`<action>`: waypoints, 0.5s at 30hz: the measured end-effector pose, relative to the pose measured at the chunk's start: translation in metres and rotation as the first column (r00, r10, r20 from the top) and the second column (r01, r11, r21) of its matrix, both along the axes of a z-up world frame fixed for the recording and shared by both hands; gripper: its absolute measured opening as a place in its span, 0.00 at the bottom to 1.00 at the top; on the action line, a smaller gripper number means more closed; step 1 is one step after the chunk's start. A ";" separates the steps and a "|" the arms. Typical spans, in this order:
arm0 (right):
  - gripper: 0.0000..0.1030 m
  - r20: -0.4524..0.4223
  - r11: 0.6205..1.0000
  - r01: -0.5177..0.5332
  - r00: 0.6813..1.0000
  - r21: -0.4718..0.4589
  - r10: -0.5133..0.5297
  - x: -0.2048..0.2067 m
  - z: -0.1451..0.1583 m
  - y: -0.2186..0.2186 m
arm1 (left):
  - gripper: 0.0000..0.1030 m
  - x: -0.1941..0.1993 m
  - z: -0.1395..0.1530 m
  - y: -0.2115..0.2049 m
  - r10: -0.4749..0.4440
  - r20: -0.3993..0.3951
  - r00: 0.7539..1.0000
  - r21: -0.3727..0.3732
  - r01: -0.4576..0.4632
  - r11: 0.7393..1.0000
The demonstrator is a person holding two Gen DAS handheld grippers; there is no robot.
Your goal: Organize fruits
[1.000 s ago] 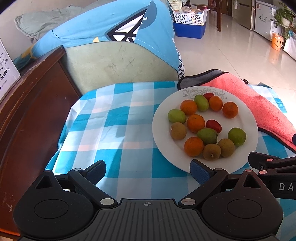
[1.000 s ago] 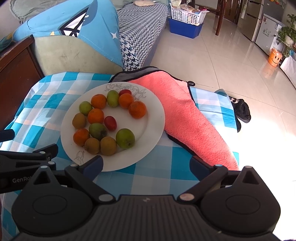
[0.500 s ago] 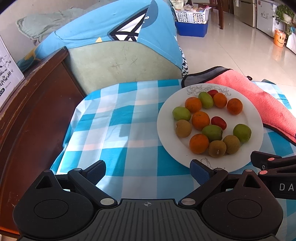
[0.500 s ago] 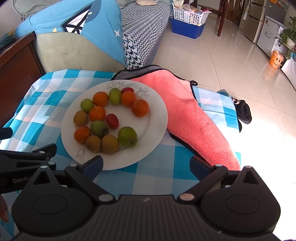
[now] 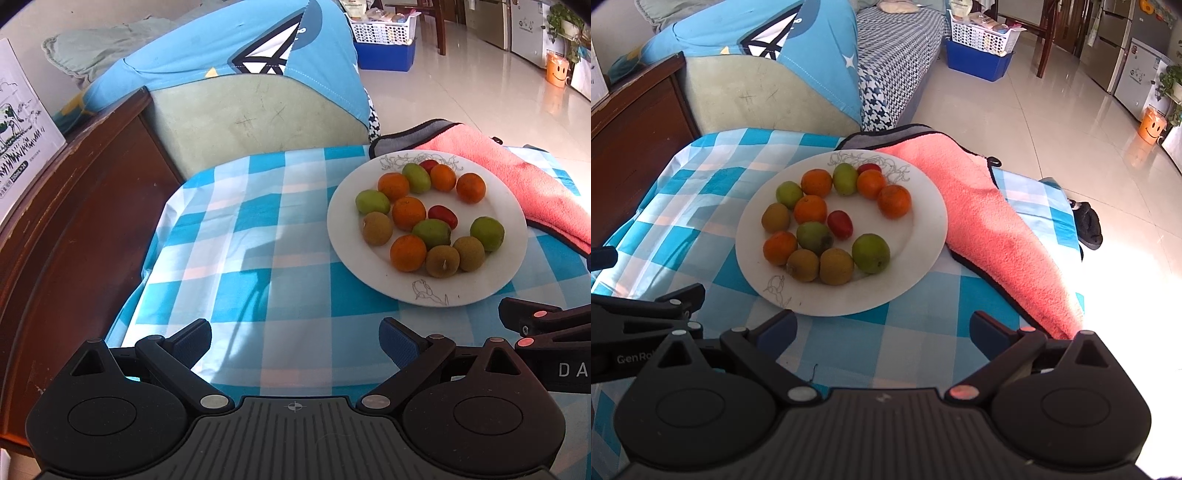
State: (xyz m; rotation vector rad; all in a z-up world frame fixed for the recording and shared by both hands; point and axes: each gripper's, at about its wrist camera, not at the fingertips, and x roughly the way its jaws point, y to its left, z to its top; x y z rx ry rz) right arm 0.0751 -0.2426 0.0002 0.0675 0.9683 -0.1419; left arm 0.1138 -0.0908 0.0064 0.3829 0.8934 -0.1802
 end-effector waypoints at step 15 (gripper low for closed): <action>0.97 0.055 0.995 -0.086 0.995 0.040 0.084 -0.058 -0.016 0.020 | 0.95 -0.052 -0.013 0.029 -0.003 -0.043 0.999 -0.030 0.001 1.000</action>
